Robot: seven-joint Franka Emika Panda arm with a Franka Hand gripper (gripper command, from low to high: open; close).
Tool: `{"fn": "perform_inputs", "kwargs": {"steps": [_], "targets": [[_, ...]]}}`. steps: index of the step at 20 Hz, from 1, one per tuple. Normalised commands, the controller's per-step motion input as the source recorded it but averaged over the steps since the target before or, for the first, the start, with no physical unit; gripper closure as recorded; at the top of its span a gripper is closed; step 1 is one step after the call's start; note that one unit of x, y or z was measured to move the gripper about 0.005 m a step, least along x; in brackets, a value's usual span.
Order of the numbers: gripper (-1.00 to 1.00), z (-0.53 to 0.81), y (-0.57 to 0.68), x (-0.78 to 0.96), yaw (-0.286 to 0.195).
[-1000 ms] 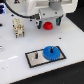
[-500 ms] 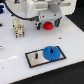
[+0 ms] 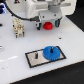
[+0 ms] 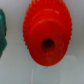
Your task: Insert the blue gear onto the right peg, followed by the red gear
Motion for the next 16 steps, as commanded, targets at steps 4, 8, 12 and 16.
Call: {"fn": "perform_inputs", "kwargs": {"steps": [4, 8, 12, 16], "targets": [[1.00, 0.01, 0.01, -0.12, 0.000], [1.00, 0.00, 0.02, -0.13, 0.000], [1.00, 0.01, 0.02, -0.08, 0.000], [1.00, 0.04, 0.03, -0.03, 0.000]]}}
